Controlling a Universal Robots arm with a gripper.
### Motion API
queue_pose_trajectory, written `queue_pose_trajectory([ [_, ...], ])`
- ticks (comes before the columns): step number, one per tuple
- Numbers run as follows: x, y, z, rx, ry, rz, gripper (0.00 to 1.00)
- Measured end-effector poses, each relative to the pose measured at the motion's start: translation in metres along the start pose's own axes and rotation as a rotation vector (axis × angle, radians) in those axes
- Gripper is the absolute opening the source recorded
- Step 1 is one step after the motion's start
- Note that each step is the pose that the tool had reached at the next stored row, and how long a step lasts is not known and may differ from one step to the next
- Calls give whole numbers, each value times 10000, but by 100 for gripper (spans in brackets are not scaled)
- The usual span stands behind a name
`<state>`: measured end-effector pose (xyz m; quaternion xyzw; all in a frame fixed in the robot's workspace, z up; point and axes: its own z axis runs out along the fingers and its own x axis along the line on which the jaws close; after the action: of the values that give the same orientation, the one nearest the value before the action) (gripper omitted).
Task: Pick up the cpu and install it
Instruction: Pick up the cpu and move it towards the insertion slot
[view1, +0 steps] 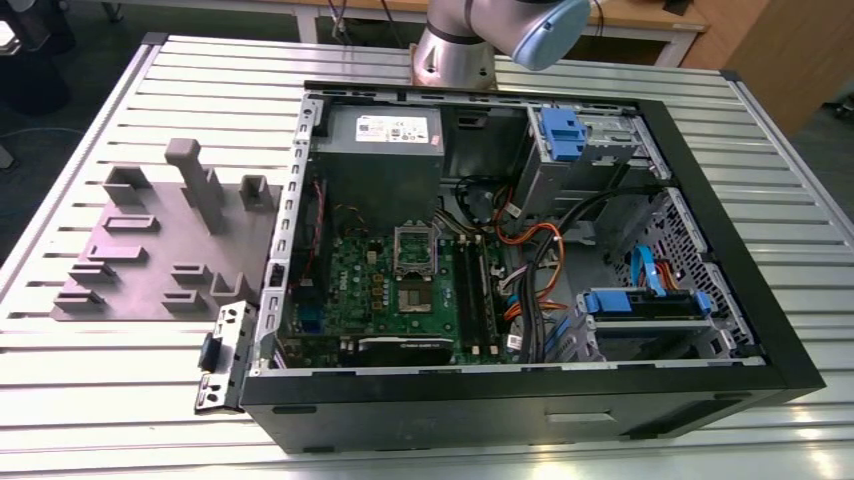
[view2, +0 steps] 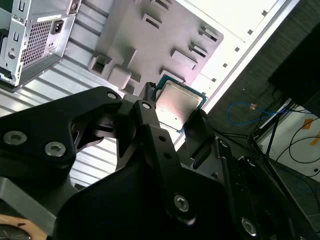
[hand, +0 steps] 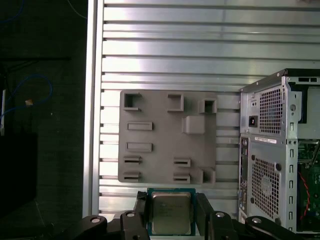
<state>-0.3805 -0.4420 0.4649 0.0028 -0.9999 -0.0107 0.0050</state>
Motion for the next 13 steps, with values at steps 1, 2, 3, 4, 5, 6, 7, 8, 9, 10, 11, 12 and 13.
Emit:
queue_pose_trajectory([
  [1,1,-11,0,-1,-1,2,47],
  [2,1,-17,0,0,0,2,47],
  [3,1,-17,0,0,0,2,47],
  [4,1,-17,0,-1,-1,3,47],
  [5,1,-18,0,-1,-1,3,47],
  [6,1,-18,0,0,-1,2,47],
  [7,1,-18,0,-1,-1,2,47],
  [8,1,-19,0,-1,-1,2,47],
  [9,1,-19,0,0,-1,1,47],
  [10,1,-19,0,0,0,2,47],
  [11,1,-19,0,-1,-1,2,47],
  [12,1,-19,0,-1,-1,2,47],
  [13,1,-19,0,0,0,1,47],
])
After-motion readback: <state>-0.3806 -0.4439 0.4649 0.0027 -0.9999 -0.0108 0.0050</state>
